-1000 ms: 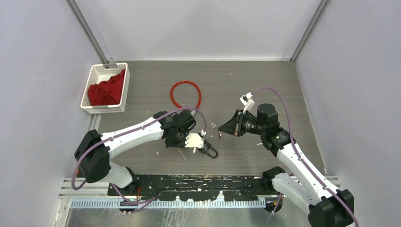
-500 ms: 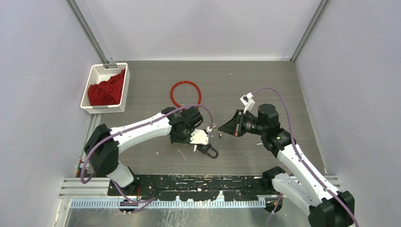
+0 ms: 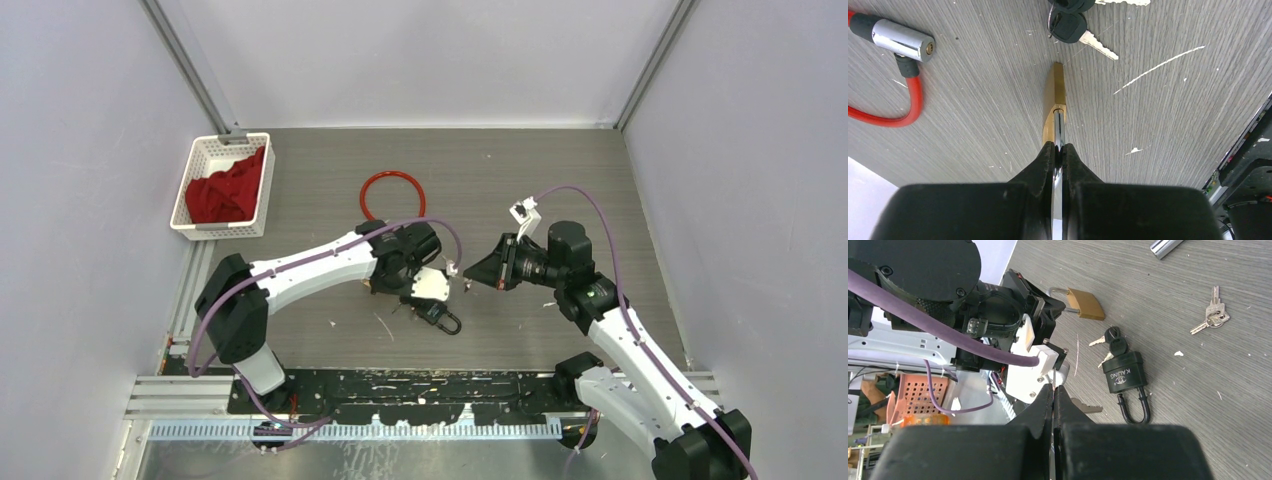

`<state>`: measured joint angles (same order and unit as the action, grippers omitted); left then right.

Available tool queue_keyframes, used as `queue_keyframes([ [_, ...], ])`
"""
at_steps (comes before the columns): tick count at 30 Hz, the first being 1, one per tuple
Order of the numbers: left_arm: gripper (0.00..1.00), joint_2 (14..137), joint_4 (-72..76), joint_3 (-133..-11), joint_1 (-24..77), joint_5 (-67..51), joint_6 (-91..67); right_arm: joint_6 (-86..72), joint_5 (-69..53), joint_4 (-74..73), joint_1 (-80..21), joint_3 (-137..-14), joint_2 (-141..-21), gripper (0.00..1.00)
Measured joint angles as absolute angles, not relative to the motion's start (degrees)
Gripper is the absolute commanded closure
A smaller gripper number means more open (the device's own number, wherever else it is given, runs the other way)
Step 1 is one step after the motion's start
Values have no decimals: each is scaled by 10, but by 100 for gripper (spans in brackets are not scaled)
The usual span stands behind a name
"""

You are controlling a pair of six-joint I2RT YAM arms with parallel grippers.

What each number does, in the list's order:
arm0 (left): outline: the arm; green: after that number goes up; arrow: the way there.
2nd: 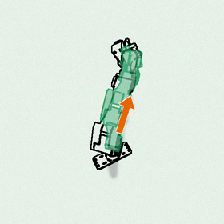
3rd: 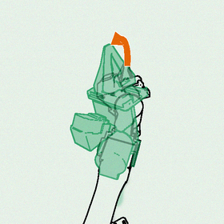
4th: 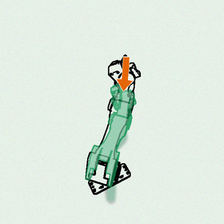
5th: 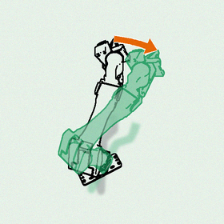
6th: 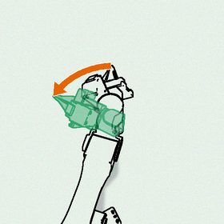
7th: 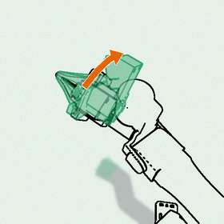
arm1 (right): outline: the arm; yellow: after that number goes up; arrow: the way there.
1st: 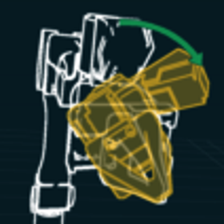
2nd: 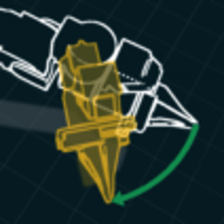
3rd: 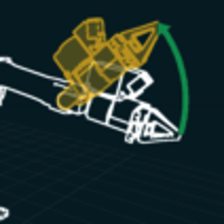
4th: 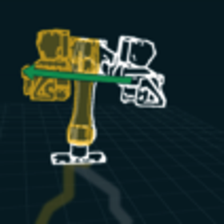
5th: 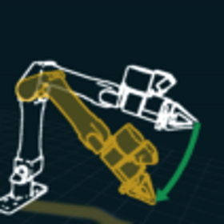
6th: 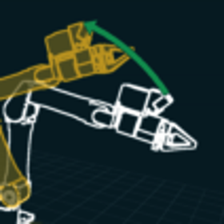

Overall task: Unlock with the key
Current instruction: Pick up the lock from the center of the board.

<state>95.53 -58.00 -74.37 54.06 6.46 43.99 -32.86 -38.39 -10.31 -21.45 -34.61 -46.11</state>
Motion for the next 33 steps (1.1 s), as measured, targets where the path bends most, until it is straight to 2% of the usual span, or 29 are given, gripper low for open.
queue_keyframes([
  [10, 90, 955, -570, -742, 540, 73, 463, -302, -367, -138, -207, -348, -461, 99],
  [15, 73, 955, -559, -740, 538, 75, 474, -288, -343, -160, -205, -359, -461, 99],
  [21, 68, 955, -553, -740, 531, 75, 479, -276, -321, -177, -205, -372, -461, 99],
  [24, 61, 955, -551, -740, 531, 75, 481, -273, -319, -182, -205, -372, -461, 99],
  [27, 49, 955, -549, -740, 531, 75, 481, -271, -319, -185, -205, -372, -461, 99],
  [29, 30, 955, -546, -739, 531, 75, 483, -271, -319, -185, -205, -372, -461, 99],
  [31, 2, 955, -545, -738, 531, 74, 485, -271, -319, -185, -205, -372, -461, 99],
  [33, 1, 955, -543, -738, 531, 74, 488, -271, -319, -185, -205, -372, -461, 99],
])
